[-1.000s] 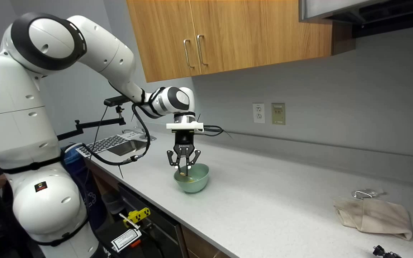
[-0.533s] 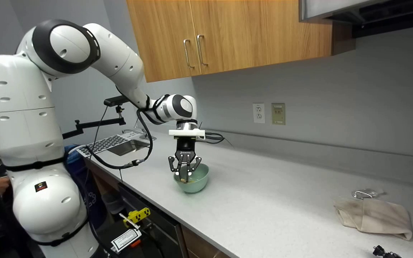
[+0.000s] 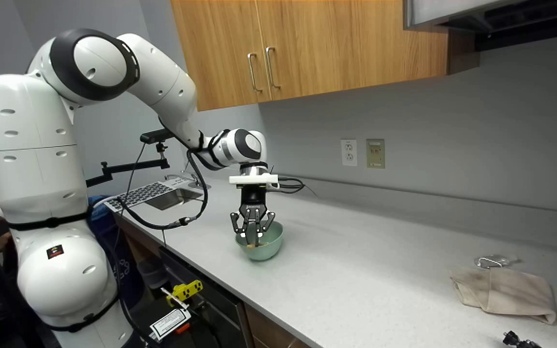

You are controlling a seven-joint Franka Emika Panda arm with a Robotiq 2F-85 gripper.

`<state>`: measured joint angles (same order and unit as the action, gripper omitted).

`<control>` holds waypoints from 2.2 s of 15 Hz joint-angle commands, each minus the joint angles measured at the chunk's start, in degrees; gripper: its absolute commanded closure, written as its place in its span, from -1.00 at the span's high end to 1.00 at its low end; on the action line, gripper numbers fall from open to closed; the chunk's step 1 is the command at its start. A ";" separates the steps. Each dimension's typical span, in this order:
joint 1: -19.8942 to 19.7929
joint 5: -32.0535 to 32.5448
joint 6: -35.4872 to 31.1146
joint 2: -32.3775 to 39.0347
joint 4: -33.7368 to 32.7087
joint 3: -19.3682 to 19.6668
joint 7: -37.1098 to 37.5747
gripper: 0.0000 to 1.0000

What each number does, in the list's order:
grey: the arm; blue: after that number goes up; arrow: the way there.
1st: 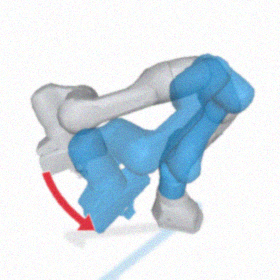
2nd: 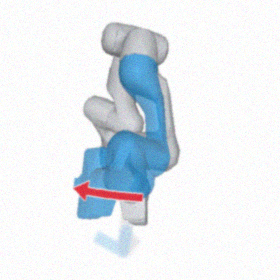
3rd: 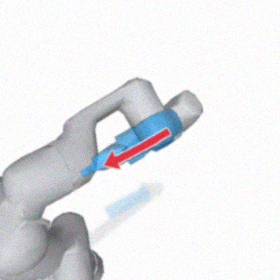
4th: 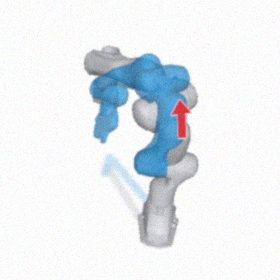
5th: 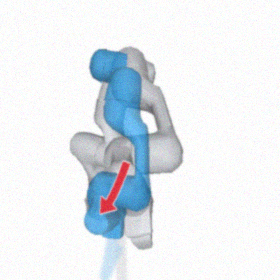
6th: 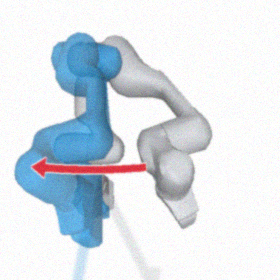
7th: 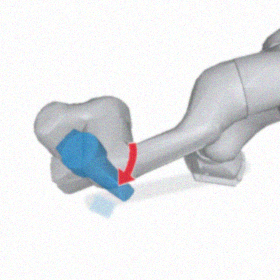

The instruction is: Use the spatula to stir the contents in the bowl

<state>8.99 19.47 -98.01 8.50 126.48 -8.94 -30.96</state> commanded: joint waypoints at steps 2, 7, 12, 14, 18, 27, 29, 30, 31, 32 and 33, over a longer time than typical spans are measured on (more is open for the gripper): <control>-0.73 0.79 0.57 -0.46 -2.78 -0.03 0.30 -0.89; -0.86 -1.53 2.19 -1.79 -3.29 -0.27 -1.73 -0.89; -0.62 -2.61 5.68 -2.21 -2.32 -0.73 -3.63 -0.89; -0.71 -2.36 7.06 -1.83 -2.39 -0.76 -4.22 -0.89; -0.79 -1.90 5.10 -0.17 -2.80 -0.61 -3.32 -0.89; -0.59 0.70 -0.22 3.41 -3.30 -0.53 0.25 -0.89; -0.57 2.08 0.49 2.93 -3.36 -0.49 0.40 -0.89; -0.48 3.46 0.79 2.37 -3.25 -0.45 0.50 -0.89; -0.45 4.67 0.89 1.97 -3.30 -0.39 0.63 -0.89; -0.41 5.71 0.96 1.65 -3.46 -0.38 0.78 -0.89; -0.26 7.11 0.87 1.25 -3.68 -0.41 1.15 -0.89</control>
<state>8.68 23.31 -98.01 11.12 123.57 -9.27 -30.80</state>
